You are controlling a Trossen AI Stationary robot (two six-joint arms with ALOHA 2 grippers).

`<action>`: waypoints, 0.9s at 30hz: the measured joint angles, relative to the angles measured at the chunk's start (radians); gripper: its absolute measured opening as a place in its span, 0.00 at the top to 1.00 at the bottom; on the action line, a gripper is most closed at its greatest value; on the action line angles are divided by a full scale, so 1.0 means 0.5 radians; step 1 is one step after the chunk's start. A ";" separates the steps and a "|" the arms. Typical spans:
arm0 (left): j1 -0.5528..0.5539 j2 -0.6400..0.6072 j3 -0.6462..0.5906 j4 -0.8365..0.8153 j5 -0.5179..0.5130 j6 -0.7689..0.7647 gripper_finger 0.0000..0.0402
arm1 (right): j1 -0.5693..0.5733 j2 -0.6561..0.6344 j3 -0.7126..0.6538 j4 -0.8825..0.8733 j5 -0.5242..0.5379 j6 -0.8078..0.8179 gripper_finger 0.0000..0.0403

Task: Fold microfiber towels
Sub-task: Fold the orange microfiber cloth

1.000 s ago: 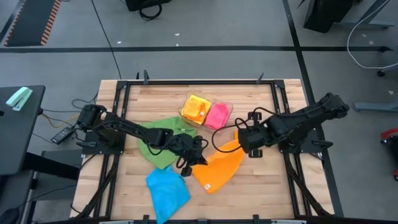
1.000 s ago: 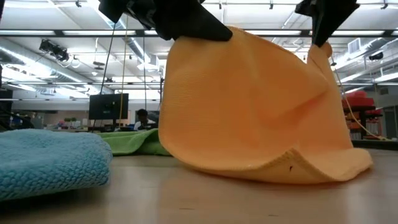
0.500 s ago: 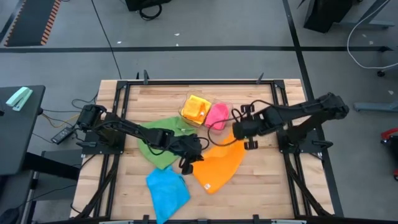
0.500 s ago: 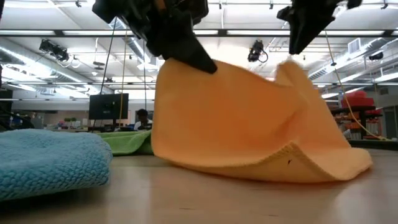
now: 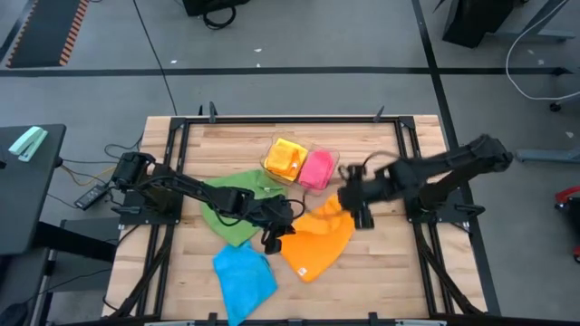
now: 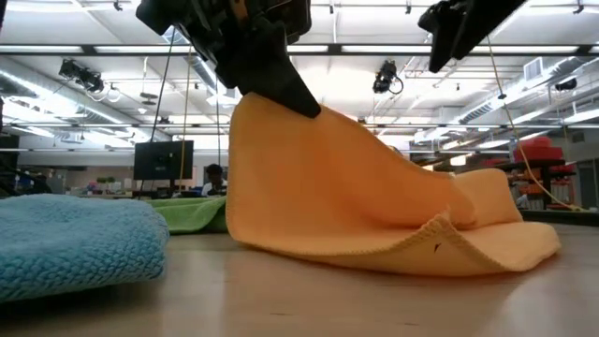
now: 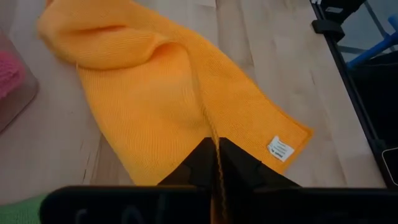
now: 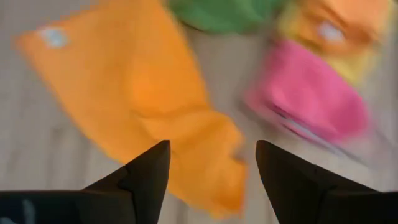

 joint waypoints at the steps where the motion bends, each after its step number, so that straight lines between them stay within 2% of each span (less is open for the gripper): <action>1: 0.000 0.000 0.000 0.001 0.000 0.000 0.92 | 0.059 0.002 -0.054 0.100 -0.009 -0.023 0.39; 9: 0.001 0.000 0.000 0.001 -0.100 0.013 0.97 | 0.417 0.001 -0.530 1.028 -0.010 -0.074 0.40; 17: 0.011 0.000 0.000 0.039 -0.140 0.001 0.92 | 0.589 0.064 -0.892 1.776 0.003 -0.012 0.40; 21: 0.011 0.001 0.000 0.060 -0.164 0.001 0.93 | 0.628 0.248 -0.921 1.950 0.025 0.016 0.40; 24: 0.011 0.001 0.000 0.065 -0.167 0.008 0.96 | 0.657 0.429 -0.881 2.027 0.123 -0.025 0.40; 27: 0.011 0.001 0.000 0.065 -0.166 0.009 0.97 | 0.669 0.612 -0.822 2.096 0.134 -0.065 0.40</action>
